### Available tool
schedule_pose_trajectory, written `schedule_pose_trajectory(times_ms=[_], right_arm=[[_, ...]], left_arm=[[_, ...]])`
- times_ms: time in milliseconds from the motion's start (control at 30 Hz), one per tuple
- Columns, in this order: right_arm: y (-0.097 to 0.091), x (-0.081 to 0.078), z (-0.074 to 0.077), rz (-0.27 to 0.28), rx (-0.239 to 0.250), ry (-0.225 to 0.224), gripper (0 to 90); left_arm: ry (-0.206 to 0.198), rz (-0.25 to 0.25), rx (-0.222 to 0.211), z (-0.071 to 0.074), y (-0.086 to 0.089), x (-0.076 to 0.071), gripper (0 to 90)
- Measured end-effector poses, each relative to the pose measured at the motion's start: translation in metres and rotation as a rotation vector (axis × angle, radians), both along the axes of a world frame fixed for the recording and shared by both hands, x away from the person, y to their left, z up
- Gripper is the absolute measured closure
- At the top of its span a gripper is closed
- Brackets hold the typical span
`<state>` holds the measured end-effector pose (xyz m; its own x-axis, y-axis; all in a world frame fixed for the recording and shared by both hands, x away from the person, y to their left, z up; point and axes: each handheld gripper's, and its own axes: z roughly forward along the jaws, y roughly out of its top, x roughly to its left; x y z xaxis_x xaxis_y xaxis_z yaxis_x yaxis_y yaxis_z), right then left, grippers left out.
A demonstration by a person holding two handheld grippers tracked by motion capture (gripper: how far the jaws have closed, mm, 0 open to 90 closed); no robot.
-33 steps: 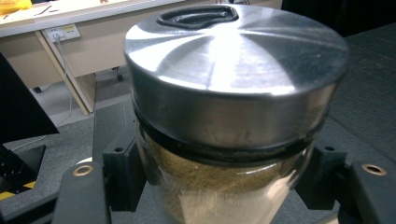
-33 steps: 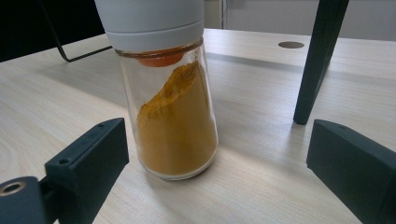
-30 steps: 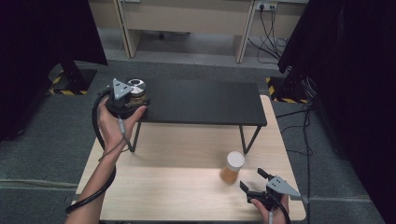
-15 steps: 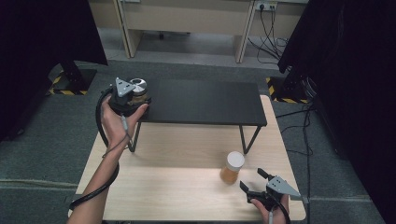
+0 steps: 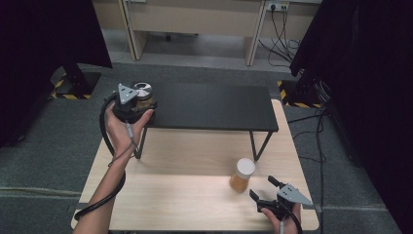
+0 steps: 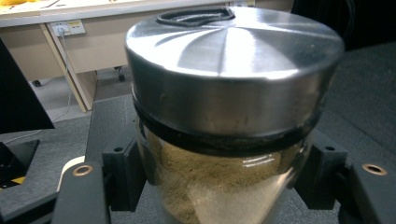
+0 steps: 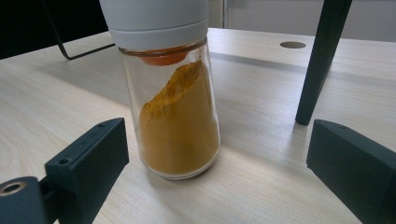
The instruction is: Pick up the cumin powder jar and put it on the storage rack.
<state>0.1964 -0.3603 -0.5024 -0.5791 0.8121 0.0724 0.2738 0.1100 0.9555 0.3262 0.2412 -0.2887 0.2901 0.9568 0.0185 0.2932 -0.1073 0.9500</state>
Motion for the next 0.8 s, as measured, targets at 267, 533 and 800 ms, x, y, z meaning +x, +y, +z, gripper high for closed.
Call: schedule_pose_trajectory(times_ms=[267, 533, 800], right_arm=[[0.0, 0.0, 0.0, 0.001, 0.002, -0.002, 5.8], [-0.001, 0.0, -0.001, 0.001, 0.005, -0.001, 5.8], [-0.001, 0.0, 0.0, 0.001, 0.005, 0.0, 5.8]], left_arm=[[-0.048, 0.008, -0.029, -0.014, 0.0, -0.004, 30.2], [-0.062, 0.014, -0.031, -0.017, -0.002, -0.005, 30.3], [-0.061, 0.012, -0.031, -0.017, -0.001, -0.005, 30.3]])
